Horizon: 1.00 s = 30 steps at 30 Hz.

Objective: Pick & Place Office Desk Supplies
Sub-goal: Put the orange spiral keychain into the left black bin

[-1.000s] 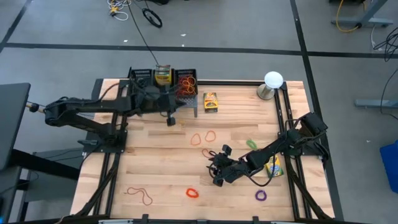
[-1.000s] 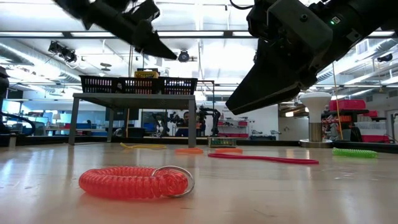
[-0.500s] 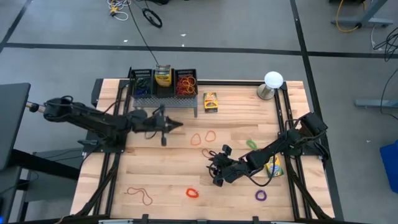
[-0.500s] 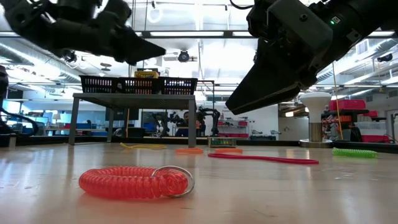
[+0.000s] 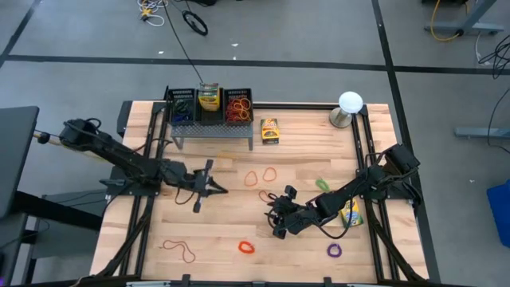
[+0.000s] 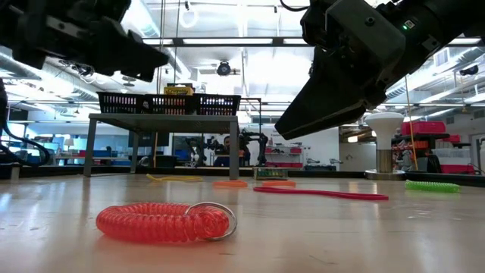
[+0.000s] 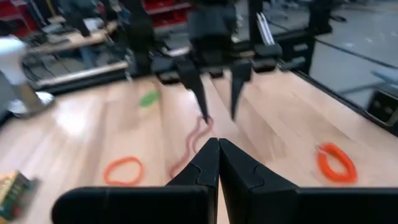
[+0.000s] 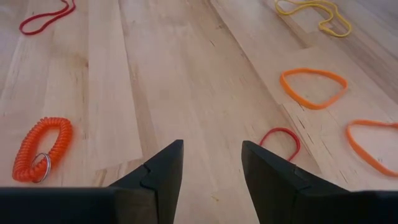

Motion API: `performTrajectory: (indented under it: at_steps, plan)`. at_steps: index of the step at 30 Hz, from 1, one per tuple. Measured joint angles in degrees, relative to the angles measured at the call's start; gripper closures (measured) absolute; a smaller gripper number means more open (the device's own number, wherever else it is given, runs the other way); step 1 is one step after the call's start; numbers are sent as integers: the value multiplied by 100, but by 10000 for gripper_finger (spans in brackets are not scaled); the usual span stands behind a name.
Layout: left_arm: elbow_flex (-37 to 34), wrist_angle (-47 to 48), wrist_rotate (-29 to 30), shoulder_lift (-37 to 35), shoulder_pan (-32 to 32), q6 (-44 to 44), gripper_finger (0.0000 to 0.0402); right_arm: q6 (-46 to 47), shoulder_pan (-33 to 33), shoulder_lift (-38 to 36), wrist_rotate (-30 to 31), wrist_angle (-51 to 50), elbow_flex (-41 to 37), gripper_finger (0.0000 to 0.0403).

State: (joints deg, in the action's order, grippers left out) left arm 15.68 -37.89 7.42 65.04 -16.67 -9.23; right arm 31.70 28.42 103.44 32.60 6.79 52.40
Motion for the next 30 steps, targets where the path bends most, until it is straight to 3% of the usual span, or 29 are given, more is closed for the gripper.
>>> performTrajectory:
  at_steps: [5,14,26,30]
  plan:
    - [0,489,0,2,-145,347,390,-1,0,-1,-1,0,0,229]
    - [1,341,276,255,-513,627,390,-2,0,0,-1,0,0,229]
    - [34,-2163,317,2877,-734,579,390,-417,-163,-2,28,33,0,229]
    - [187,-2615,306,3499,-734,673,390,-132,-239,-2,27,72,0,229]
